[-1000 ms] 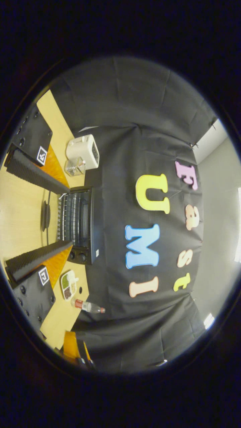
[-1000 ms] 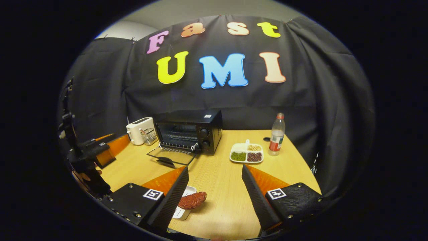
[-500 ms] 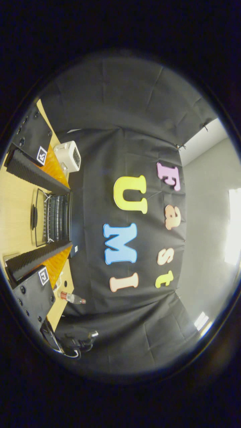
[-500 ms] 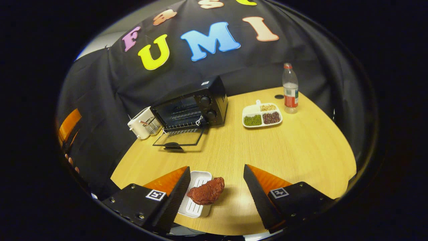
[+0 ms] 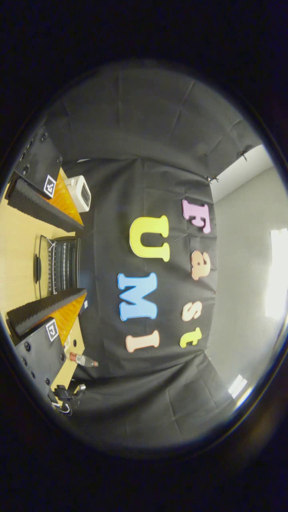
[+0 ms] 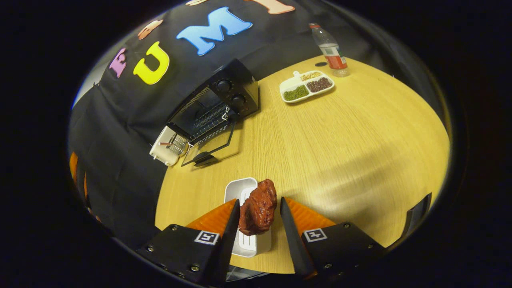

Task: Open the electric oven with the left hand, put the food in, and close the electric oven.

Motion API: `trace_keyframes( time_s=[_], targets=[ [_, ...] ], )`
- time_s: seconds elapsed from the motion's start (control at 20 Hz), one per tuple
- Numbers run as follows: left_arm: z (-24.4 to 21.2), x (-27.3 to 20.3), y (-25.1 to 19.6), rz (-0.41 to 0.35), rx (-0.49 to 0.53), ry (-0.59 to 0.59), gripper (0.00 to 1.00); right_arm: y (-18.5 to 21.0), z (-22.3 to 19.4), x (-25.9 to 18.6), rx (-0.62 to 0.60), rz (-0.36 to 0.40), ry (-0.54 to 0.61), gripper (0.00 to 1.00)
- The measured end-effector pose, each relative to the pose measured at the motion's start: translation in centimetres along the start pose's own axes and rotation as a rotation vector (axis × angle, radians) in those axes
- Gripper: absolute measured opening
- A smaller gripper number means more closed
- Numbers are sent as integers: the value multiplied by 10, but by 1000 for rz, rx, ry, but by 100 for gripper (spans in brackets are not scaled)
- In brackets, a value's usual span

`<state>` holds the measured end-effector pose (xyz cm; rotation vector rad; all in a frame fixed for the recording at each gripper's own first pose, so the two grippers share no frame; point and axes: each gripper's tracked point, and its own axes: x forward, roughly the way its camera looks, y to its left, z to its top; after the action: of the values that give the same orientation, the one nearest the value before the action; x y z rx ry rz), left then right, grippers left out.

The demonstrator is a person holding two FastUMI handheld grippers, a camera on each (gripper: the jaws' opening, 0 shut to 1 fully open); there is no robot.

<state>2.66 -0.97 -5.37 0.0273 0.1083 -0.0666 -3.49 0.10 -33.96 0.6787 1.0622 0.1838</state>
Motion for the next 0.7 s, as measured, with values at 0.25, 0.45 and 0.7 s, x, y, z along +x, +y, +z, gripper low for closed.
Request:
trace_keyframes(
  time_s=[0.25, 0.45, 0.7],
  targets=[
    [-1, -9, 12, 25, 15, 4, 98, 2, 18, -5, 159, 82, -8, 24],
    [2, -11, 7, 26, 24, -3, 94, 9, 11, -2, 180, 82, -11, 6],
    [6, -13, -7, 37, 28, -15, 98, 32, 27, -20, 135, 153, -26, 6]
  ],
)
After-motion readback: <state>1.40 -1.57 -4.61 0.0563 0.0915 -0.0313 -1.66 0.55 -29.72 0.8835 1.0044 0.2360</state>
